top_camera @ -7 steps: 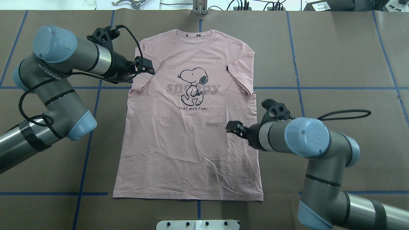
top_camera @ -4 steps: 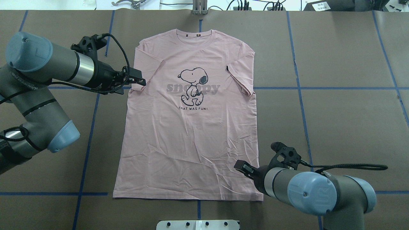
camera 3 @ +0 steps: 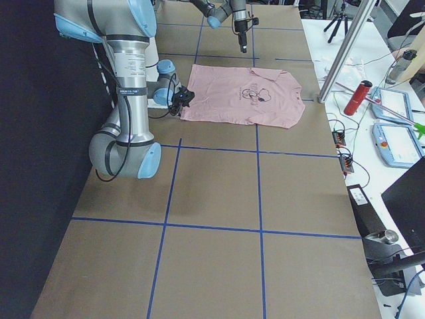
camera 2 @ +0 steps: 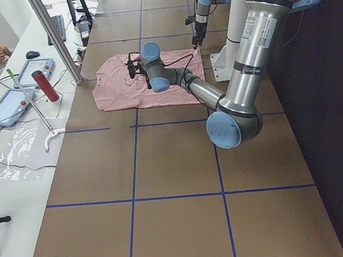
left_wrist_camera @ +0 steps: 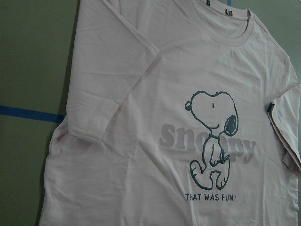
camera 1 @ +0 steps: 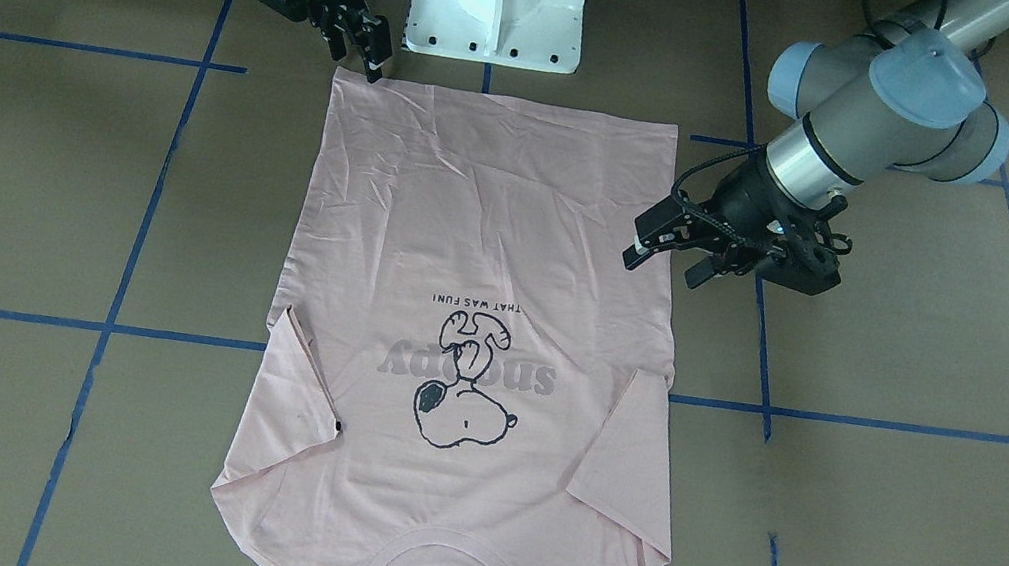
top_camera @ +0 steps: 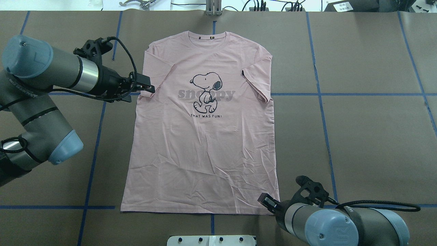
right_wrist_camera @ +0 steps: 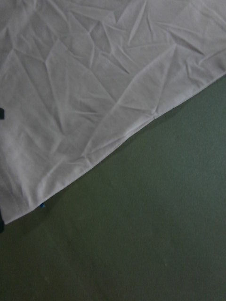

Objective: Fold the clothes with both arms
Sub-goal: 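Move the right gripper to the shirt hem corner nearest the robot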

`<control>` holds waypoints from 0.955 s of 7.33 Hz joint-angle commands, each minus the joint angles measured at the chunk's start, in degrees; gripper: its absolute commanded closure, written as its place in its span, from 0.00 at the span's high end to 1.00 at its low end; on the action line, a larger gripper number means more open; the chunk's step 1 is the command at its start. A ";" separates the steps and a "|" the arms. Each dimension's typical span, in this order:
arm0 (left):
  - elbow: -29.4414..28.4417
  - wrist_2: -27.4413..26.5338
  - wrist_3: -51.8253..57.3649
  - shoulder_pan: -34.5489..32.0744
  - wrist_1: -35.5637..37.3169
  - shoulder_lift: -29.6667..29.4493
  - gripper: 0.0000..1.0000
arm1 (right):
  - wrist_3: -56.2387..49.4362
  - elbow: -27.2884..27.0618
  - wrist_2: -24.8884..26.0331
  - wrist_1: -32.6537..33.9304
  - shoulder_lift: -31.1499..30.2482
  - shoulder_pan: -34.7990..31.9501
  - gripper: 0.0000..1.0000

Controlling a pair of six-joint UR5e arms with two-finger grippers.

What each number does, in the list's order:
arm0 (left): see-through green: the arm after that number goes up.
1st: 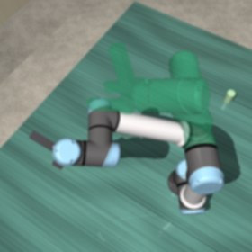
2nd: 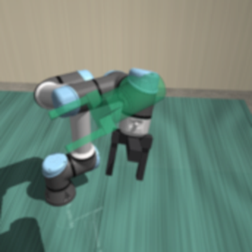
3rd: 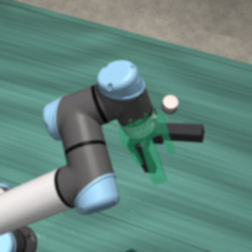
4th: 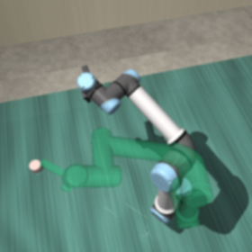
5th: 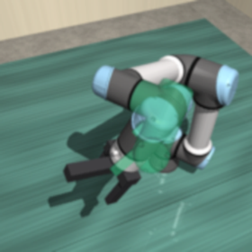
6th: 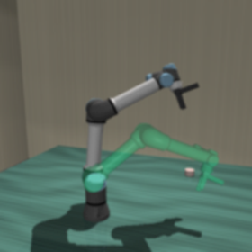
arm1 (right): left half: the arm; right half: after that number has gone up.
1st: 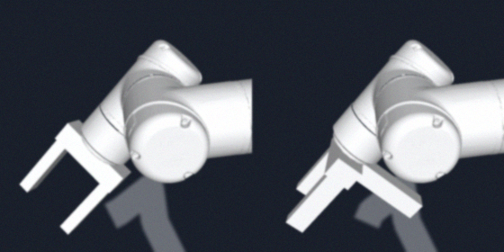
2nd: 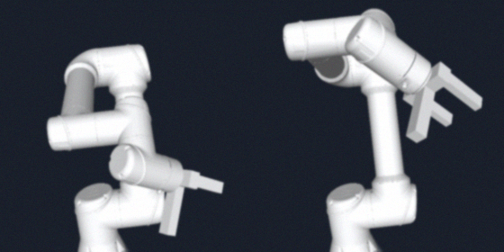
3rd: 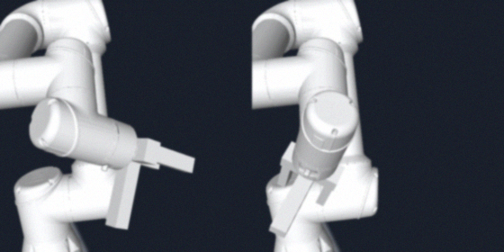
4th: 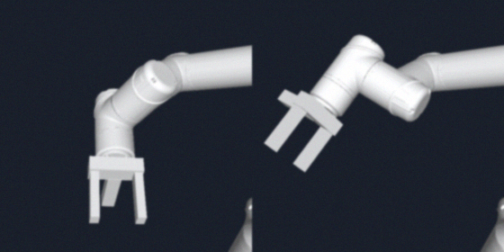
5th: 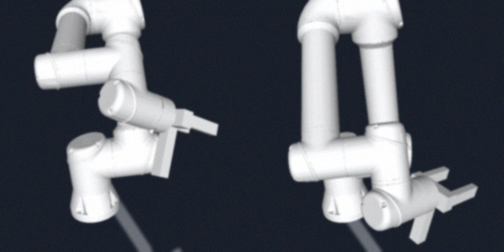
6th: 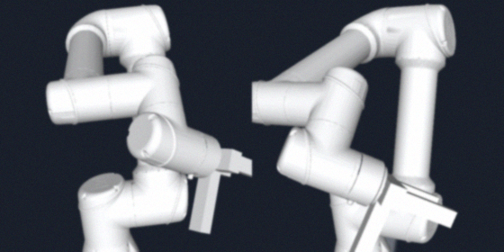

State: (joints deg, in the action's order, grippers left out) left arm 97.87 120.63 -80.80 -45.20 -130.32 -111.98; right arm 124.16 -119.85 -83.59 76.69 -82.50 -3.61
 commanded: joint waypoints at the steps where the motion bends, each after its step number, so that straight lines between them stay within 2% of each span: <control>1: 0.21 0.04 -0.06 0.03 -0.03 0.01 0.99 | 0.29 -0.12 0.09 4.67 0.66 0.53 0.70; 7: 0.30 -0.05 -0.15 -0.06 -0.03 0.09 0.99 | 0.21 1.27 -0.35 4.96 0.76 1.15 0.66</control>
State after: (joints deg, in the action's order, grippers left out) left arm 98.16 120.59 -80.92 -45.26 -130.34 -111.92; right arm 124.44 -119.16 -83.89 81.64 -81.83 -2.60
